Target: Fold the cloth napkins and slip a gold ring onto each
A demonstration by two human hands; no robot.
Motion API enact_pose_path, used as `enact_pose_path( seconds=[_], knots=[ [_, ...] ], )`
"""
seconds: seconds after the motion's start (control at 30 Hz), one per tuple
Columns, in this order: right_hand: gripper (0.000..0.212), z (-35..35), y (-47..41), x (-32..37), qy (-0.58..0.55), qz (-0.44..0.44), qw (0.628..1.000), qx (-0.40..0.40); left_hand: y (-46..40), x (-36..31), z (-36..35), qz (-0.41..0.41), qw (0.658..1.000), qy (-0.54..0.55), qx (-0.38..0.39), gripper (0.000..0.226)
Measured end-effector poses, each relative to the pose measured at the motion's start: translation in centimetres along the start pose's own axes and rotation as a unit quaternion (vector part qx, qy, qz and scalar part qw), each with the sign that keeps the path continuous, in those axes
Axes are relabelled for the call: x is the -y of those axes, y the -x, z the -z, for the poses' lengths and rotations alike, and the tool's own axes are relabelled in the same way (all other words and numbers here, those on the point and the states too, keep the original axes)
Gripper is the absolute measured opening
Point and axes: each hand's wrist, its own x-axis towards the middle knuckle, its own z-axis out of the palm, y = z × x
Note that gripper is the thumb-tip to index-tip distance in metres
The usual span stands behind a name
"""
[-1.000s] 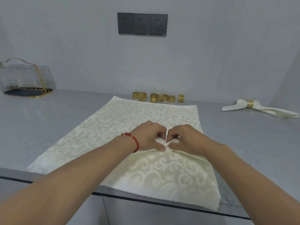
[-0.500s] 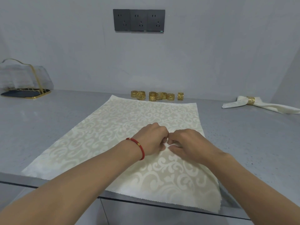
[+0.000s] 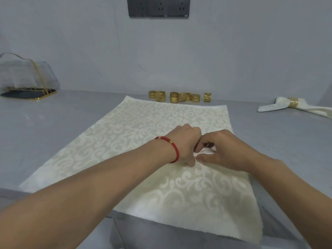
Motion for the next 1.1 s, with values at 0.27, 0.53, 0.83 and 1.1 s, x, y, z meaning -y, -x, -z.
enact_pose_path(
  seconds=[0.27, 0.53, 0.83, 1.1],
  knots=[
    [0.016, 0.6, -3.2, -1.6, -0.058, -0.020, 0.998, 0.033, -1.3, 1.4, -1.4, 0.021, 0.996, -0.013, -0.086, 0.036],
    [0.031, -2.3, -11.7, -2.3, -0.035, -0.020, 0.996, -0.075, -4.3, 10.4, 2.1, 0.138, 0.981, -0.067, -0.122, 0.034],
    [0.029, -4.5, -25.7, -5.3, 0.083, -0.193, 0.966, -0.150, -5.1, 20.5, -0.4, 0.243, 0.941, -0.095, -0.218, 0.017],
    [0.021, -7.2, -36.2, -5.8, 0.120, -0.272, 0.950, -0.091, -4.9, 23.0, -1.6, 0.270, 0.921, -0.082, -0.267, 0.034]
  ],
)
